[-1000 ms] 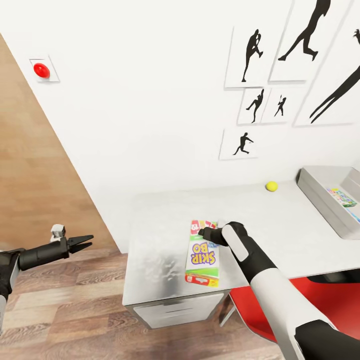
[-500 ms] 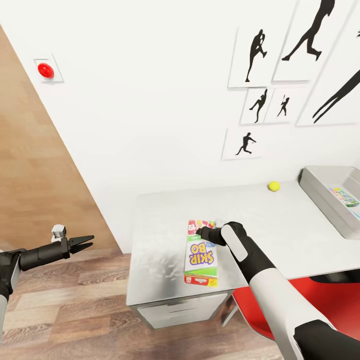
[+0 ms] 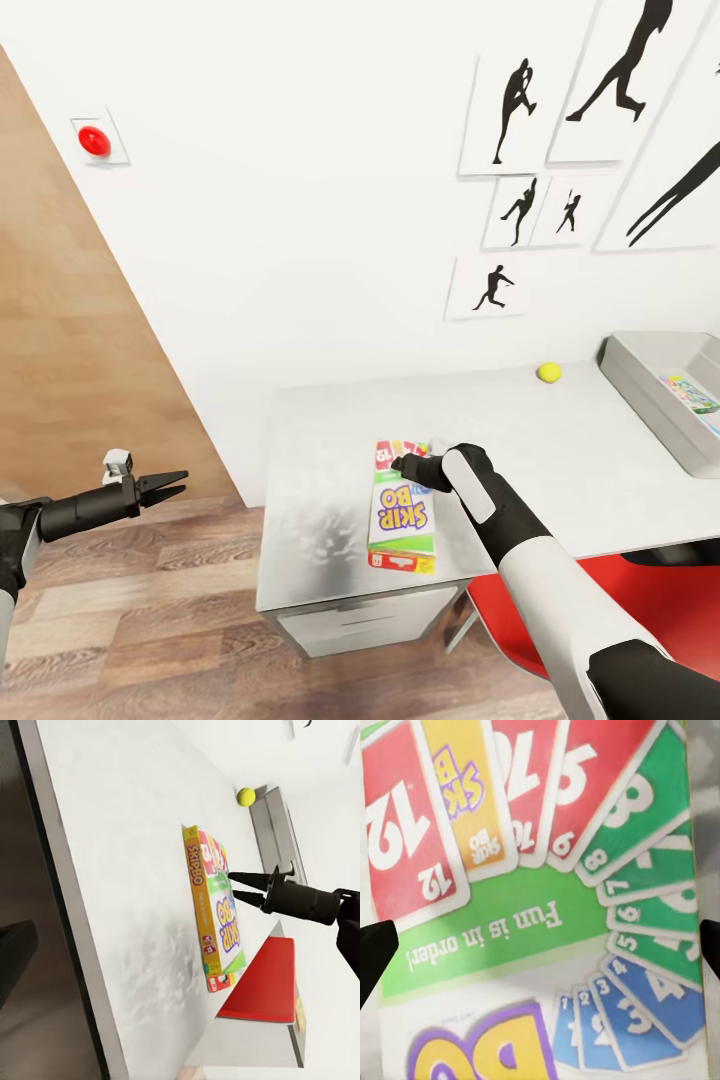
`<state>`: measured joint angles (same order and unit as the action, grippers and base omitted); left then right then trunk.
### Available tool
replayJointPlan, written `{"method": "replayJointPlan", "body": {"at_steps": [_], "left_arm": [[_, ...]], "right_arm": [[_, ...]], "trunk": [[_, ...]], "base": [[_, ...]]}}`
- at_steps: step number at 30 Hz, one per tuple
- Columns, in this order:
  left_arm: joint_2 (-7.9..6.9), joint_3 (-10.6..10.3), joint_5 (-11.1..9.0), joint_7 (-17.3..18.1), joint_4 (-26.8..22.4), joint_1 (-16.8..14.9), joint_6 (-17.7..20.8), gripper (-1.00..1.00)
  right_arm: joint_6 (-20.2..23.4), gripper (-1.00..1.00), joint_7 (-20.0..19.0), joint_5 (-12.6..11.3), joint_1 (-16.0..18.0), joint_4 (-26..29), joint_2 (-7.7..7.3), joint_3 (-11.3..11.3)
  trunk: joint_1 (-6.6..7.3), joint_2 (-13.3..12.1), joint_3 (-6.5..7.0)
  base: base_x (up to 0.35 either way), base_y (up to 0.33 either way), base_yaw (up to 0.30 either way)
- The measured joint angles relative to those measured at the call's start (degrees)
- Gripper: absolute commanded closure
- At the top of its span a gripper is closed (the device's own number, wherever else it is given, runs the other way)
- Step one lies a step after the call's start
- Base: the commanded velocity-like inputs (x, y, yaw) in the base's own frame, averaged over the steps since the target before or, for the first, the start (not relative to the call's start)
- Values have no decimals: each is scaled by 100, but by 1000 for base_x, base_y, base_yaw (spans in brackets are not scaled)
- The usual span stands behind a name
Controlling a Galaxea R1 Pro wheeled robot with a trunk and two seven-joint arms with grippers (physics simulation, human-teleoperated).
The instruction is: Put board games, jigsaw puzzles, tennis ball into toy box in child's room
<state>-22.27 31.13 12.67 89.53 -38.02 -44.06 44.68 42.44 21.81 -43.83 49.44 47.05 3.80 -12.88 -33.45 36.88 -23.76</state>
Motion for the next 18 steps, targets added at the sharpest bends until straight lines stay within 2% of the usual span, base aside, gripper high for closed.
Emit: {"method": "replayJointPlan", "body": {"at_steps": [3,8,18], "left_arm": [[5,-4,0,0,0,0,-1,-100],[96,-6,7,0,0,0,4,-100],[123,-6,18,0,0,0,5,-100]], "right_arm": [[4,-100,-103,-3,0,10,0,0],[-3,-100,-535,7,0,14,0,-1],[11,-100,-626,7,0,-7,2,-1]], "trunk": [[0,0,0],[0,0,0],[0,0,0]], "base": [[0,5,0],[0,4,0],[0,68,0]]}}
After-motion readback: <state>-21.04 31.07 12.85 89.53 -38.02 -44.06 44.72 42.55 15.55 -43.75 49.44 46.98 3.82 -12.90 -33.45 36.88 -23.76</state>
